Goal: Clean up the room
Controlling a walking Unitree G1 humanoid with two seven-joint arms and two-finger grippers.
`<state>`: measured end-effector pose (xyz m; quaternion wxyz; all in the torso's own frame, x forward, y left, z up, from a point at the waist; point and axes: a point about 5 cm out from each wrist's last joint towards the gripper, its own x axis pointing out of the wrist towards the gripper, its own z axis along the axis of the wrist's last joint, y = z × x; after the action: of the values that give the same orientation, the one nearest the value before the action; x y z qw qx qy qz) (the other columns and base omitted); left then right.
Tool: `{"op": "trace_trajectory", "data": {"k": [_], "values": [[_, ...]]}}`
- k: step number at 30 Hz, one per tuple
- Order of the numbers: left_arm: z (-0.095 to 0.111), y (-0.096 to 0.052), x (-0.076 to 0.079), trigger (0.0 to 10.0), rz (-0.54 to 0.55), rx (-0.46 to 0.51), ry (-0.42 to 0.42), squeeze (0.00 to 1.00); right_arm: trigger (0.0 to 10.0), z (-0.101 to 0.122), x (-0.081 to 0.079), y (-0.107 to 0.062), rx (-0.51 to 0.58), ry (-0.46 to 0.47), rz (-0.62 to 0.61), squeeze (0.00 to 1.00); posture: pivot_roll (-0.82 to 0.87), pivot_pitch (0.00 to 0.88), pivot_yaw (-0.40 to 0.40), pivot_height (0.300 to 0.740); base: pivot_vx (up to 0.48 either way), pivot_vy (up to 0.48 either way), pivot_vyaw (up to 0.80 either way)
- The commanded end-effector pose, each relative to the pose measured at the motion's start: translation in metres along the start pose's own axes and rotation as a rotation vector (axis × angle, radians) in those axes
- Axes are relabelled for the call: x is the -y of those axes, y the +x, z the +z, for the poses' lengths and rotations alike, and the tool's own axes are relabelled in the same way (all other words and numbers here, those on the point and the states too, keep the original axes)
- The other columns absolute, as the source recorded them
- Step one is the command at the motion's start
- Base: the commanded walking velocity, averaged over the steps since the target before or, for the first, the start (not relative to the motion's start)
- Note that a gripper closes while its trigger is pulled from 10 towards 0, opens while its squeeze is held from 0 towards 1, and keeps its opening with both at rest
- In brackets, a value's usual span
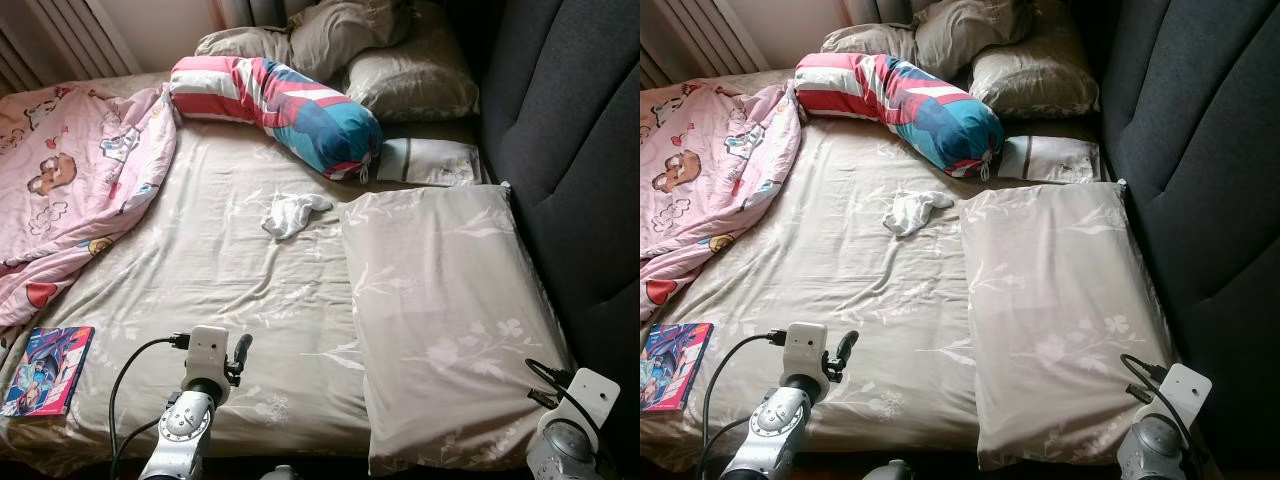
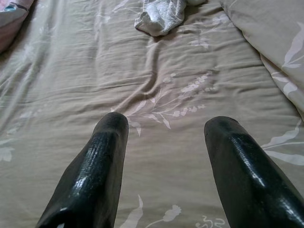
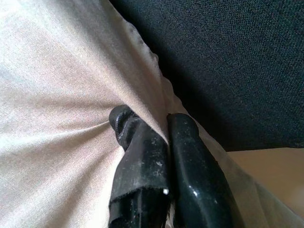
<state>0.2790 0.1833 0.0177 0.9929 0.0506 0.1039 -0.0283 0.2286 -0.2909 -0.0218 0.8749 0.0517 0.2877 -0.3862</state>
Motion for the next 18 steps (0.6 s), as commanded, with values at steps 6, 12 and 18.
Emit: {"op": "trace_trajectory", "data": {"k": [6, 12, 18], "values": [[-0.008, -0.004, -0.004, 10.0, 0.013, -0.033, 0.009, 0.0, 10.0, -0.02, 0.007, -0.004, -0.063, 0.049, -0.011, 1.0, -0.06, 0.187, 0.064, 0.74, 0.0, 0.0, 0.0], [-0.009, -0.005, -0.004, 10.0, 0.013, -0.035, 0.007, 0.0, 10.0, 0.009, -0.012, -0.007, 0.209, -0.178, 0.098, 1.0, -0.06, 0.187, 0.063, 0.74, 0.0, 0.0, 0.0], [-0.01, -0.005, -0.004, 10.0, 0.018, -0.039, 0.005, 0.0, 10.0, 0.02, -0.052, -0.027, 0.369, -0.112, 0.383, 0.0, -0.06, 0.187, 0.059, 0.74, 0.0, 0.0, 0.0]]}}
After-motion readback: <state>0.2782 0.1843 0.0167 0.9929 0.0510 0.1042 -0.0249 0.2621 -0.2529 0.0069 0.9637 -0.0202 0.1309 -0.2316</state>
